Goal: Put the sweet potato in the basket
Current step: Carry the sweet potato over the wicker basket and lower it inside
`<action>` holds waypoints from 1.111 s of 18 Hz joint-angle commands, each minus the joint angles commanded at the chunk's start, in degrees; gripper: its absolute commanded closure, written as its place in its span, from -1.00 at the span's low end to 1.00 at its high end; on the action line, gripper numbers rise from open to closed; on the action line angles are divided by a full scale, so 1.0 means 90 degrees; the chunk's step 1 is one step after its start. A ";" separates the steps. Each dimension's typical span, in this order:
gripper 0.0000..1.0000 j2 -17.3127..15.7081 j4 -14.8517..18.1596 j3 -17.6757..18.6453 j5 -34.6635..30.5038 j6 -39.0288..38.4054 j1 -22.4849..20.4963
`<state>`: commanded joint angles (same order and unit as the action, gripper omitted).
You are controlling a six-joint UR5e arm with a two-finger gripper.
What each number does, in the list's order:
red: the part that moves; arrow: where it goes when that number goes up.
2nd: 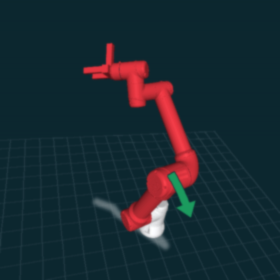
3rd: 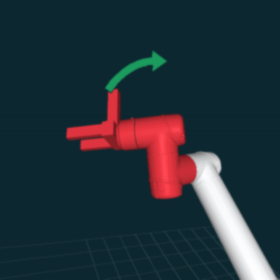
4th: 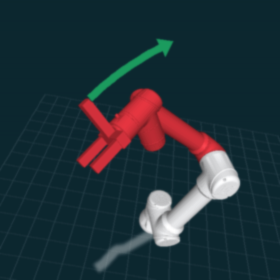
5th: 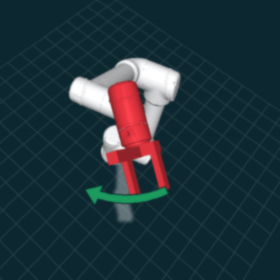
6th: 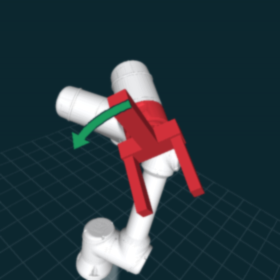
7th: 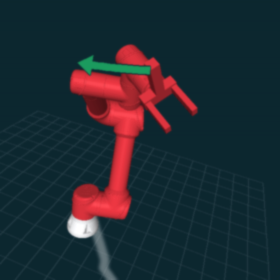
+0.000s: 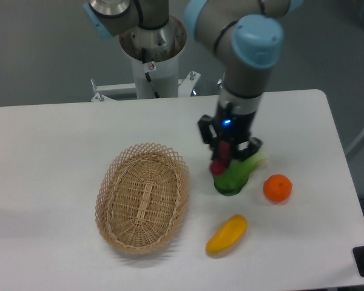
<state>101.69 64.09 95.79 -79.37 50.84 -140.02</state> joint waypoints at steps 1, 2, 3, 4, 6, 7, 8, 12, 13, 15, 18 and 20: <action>0.61 0.0020 -0.0147 0.0078 0.0000 -0.0333 0.0078; 0.61 0.0068 -0.0274 0.0176 0.0000 -0.0549 0.0186; 0.61 0.0146 -0.0440 0.0244 -0.0029 -0.0696 0.0322; 0.61 0.0253 -0.0586 0.0313 -0.0107 -0.0746 0.0430; 0.60 0.0478 -0.0811 0.0411 -0.0525 -0.0669 0.0732; 0.59 0.0575 -0.0870 0.0430 -0.0817 -0.0572 0.0898; 0.57 0.0692 -0.0968 0.0431 -0.1033 -0.0426 0.1035; 0.56 0.1015 -0.1232 0.0460 -0.1142 -0.0463 0.1251; 0.56 0.1025 -0.1223 0.0470 -0.1133 -0.0473 0.1299; 0.53 0.1074 -0.1232 0.0538 -0.1113 -0.0463 0.1446; 0.50 0.1182 -0.1252 0.0548 -0.1133 -0.0463 0.1583; 0.47 0.1182 -0.1271 0.0558 -0.1152 -0.0473 0.1661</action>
<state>112.32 52.65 100.81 -89.74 46.58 -125.07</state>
